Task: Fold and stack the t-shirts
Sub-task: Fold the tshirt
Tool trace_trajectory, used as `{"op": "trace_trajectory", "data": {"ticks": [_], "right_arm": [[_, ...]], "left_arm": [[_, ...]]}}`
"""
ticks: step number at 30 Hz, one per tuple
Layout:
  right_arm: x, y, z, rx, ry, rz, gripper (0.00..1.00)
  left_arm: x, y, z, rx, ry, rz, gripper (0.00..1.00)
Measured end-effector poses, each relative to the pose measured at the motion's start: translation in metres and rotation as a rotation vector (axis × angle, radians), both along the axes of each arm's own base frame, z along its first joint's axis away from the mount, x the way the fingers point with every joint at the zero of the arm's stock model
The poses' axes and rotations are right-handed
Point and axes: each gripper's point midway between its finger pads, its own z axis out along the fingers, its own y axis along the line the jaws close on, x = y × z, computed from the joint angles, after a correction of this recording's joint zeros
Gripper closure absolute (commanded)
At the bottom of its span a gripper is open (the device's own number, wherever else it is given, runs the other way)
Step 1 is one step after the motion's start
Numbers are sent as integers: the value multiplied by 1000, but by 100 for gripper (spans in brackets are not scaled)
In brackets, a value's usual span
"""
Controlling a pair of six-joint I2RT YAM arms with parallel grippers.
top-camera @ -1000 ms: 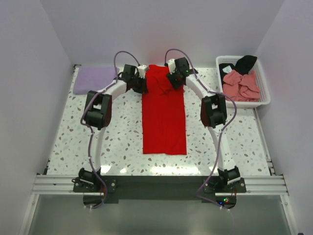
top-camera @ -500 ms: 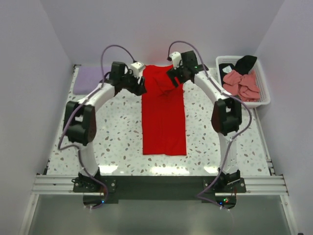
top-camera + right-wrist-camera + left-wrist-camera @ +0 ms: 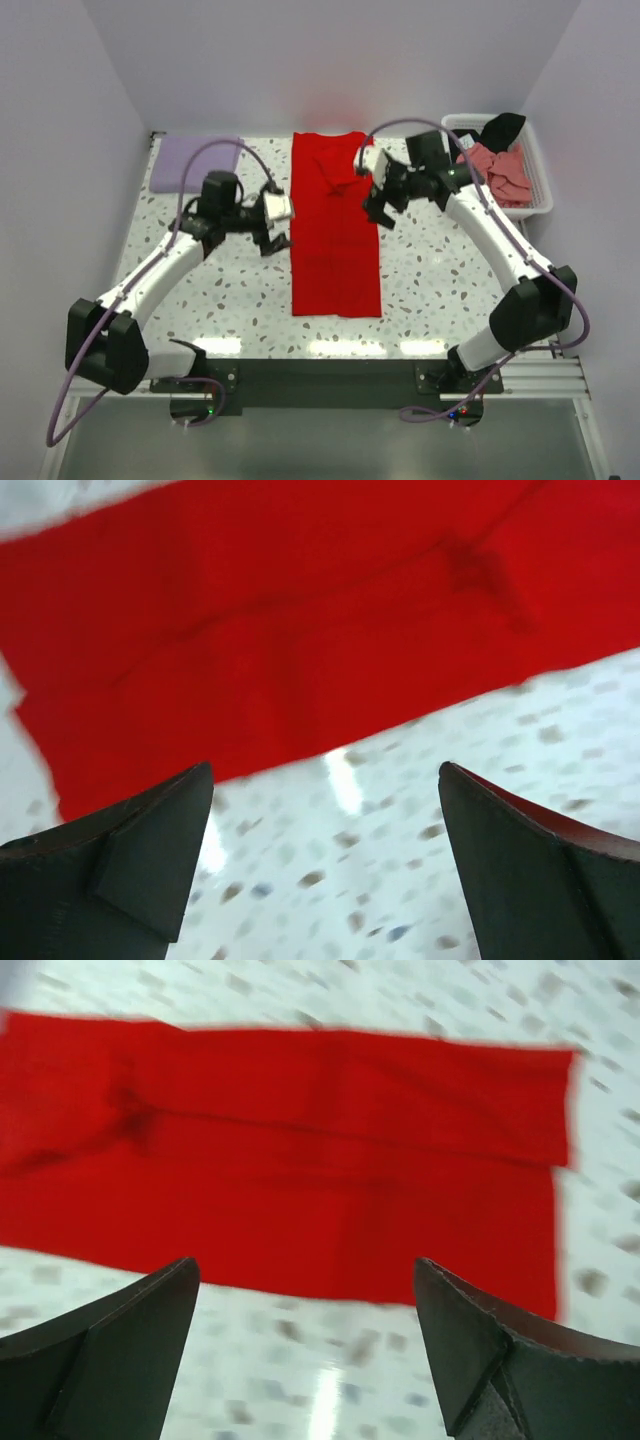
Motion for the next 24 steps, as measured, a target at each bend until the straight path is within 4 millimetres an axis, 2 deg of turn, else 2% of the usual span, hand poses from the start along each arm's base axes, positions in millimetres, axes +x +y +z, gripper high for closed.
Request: {"op": "trace_trajectory", "data": {"ticks": [1, 2, 4, 6, 8, 10, 12, 17, 19, 24], "right_arm": [[-23, -4, -31, -44, 70, 47, 2], [-46, -9, -60, -83, 133, 91, 7], [-94, -19, -112, -168, 257, 174, 14], [-132, -24, -146, -230, 338, 258, 26], [-156, -24, -164, -265, 372, 327, 38], [-172, -21, -175, -287, 370, 388, 42], [-180, -18, -184, -301, 357, 431, 46], [-180, -9, -198, -320, 335, 477, 55], [-177, -6, -205, -334, 333, 485, 54], [-180, -6, -220, -366, 363, 516, 53]], "left_arm": [[-21, -2, -31, 41, 37, -36, 16], [-48, -4, -62, 83, 88, -81, 21], [-104, -8, -111, 157, 143, -182, 29], [-145, -9, -140, 207, 146, -270, 32], [-170, -11, -158, 244, 124, -340, 40], [-176, -17, -168, 272, 85, -373, 47], [-171, -23, -175, 295, 53, -379, 49], [-152, -29, -189, 338, -4, -347, 52], [-148, -31, -192, 354, -16, -342, 53], [-145, -29, -199, 399, -33, -361, 44]]}}
